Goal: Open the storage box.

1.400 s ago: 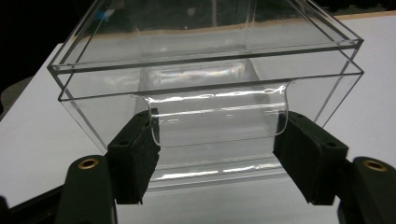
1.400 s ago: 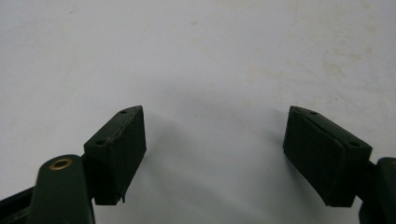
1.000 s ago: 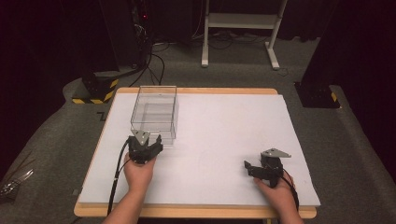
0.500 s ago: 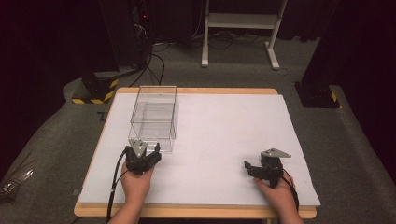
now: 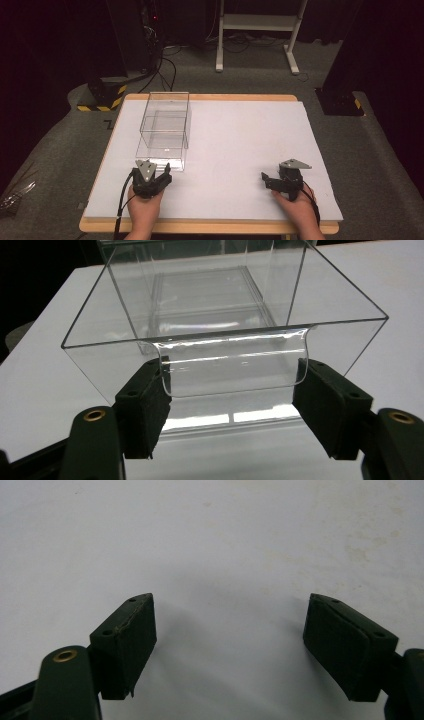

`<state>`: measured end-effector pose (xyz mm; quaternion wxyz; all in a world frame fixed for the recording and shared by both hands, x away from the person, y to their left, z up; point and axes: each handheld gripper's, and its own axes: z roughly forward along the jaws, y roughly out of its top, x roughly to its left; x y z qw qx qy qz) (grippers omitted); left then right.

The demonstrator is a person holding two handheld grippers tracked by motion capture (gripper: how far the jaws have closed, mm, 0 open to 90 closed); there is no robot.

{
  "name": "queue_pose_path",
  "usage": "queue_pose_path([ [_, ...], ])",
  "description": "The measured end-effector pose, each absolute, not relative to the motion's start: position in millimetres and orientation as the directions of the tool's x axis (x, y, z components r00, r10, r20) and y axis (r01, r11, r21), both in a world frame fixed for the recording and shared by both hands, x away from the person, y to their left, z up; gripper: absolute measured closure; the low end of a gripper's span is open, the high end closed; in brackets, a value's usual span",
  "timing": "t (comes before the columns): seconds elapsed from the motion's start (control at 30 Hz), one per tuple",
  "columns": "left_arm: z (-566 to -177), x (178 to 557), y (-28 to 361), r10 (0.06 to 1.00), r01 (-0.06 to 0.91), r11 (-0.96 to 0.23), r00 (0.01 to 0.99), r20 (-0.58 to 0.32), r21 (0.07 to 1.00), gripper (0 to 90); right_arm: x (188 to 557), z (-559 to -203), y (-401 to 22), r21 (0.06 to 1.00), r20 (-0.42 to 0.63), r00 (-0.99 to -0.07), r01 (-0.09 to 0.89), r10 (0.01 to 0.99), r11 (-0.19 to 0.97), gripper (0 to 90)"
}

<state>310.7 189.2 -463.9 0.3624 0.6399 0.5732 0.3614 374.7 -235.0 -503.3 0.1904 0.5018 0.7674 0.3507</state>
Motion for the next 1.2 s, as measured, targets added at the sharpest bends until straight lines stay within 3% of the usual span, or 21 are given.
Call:
queue_pose_path([
  [1.2, -465.7, 273.2, 193.3, 0.993, 0.46, -0.089, 0.109, 0.043, 0.884, 32.3, 374.5, -503.4, -234.4, 0.729, 0.055, -0.422, 0.637, 0.905, 0.252, 21.2],
])
